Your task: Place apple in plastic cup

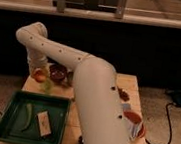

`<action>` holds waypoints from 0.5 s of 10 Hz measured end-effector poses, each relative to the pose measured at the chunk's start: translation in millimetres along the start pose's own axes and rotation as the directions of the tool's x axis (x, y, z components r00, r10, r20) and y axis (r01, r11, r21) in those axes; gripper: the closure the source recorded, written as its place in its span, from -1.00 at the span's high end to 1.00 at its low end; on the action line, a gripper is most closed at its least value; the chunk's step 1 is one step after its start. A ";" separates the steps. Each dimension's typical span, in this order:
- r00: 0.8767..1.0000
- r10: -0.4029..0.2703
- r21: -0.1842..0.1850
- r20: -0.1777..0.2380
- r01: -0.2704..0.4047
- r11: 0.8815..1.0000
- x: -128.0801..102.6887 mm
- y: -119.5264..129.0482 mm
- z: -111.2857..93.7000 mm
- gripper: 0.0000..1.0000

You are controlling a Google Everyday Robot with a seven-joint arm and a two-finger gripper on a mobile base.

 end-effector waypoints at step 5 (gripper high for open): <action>1.000 -0.011 0.001 0.005 0.011 1.000 1.5 2.5 1.0 0.60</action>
